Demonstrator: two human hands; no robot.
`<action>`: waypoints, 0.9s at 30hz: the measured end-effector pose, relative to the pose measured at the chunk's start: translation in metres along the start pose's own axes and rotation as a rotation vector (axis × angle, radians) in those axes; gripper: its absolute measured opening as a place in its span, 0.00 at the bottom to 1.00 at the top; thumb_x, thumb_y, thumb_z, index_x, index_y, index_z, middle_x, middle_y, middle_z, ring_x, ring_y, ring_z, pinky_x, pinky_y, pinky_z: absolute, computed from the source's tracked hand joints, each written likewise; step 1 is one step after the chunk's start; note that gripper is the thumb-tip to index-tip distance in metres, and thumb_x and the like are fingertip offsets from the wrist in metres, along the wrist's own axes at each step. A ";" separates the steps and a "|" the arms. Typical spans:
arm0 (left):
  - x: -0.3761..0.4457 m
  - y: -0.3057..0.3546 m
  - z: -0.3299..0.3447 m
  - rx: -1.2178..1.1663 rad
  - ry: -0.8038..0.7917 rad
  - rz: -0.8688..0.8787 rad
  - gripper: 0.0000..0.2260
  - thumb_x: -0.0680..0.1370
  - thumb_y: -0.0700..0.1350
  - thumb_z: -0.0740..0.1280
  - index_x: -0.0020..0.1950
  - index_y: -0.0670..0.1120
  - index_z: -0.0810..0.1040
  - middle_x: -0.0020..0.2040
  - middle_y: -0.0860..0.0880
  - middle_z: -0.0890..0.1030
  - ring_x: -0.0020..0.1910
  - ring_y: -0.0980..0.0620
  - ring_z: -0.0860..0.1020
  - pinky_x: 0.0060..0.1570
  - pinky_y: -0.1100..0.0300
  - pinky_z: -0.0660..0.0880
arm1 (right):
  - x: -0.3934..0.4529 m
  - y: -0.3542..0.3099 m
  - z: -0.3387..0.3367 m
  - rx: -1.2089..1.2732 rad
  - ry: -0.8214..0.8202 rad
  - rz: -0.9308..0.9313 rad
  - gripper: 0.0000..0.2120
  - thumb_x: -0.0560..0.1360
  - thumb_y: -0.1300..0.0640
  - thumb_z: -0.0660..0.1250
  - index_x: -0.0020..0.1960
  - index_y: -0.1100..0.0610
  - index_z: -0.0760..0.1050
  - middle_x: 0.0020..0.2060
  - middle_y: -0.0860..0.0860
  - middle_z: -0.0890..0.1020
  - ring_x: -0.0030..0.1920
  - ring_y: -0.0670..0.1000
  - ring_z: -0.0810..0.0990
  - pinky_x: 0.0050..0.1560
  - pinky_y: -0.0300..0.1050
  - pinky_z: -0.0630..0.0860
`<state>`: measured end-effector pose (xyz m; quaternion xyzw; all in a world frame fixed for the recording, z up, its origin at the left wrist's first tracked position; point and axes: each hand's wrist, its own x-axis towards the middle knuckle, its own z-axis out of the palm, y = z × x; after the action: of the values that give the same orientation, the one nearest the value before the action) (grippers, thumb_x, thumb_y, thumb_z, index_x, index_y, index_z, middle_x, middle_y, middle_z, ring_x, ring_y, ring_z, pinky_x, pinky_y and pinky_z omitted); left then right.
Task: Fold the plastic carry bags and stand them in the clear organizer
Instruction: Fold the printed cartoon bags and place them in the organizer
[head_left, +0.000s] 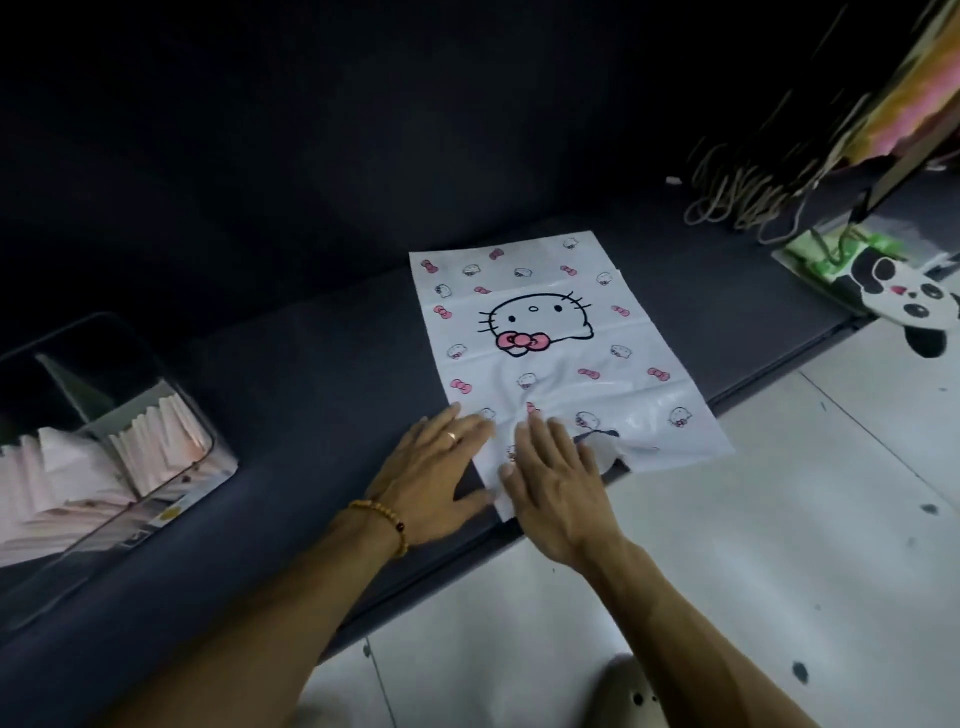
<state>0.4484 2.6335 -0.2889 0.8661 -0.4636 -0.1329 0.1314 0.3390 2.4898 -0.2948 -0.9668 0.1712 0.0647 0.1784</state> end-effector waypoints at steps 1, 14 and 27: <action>-0.001 -0.004 0.004 0.055 -0.045 0.020 0.33 0.77 0.63 0.58 0.78 0.53 0.51 0.78 0.56 0.50 0.76 0.55 0.45 0.75 0.53 0.44 | -0.002 -0.006 -0.001 0.043 0.021 -0.053 0.26 0.82 0.45 0.46 0.76 0.56 0.56 0.77 0.53 0.54 0.77 0.54 0.50 0.74 0.54 0.52; 0.006 -0.005 -0.007 -0.184 0.208 -0.138 0.10 0.80 0.44 0.59 0.39 0.50 0.72 0.41 0.53 0.76 0.45 0.50 0.72 0.41 0.56 0.67 | -0.021 0.050 -0.050 -0.098 0.046 0.024 0.46 0.67 0.31 0.66 0.77 0.49 0.51 0.74 0.49 0.63 0.75 0.52 0.57 0.74 0.60 0.45; -0.102 -0.100 -0.052 -0.694 0.329 -0.459 0.11 0.79 0.40 0.64 0.37 0.43 0.77 0.31 0.54 0.74 0.30 0.61 0.69 0.33 0.65 0.65 | -0.001 0.009 -0.087 0.942 -0.152 0.223 0.09 0.75 0.53 0.67 0.40 0.53 0.83 0.38 0.53 0.84 0.37 0.52 0.82 0.38 0.46 0.77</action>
<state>0.4891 2.7779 -0.2648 0.8608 -0.1600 -0.1666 0.4535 0.3401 2.4504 -0.2166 -0.7493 0.2709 0.0695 0.6003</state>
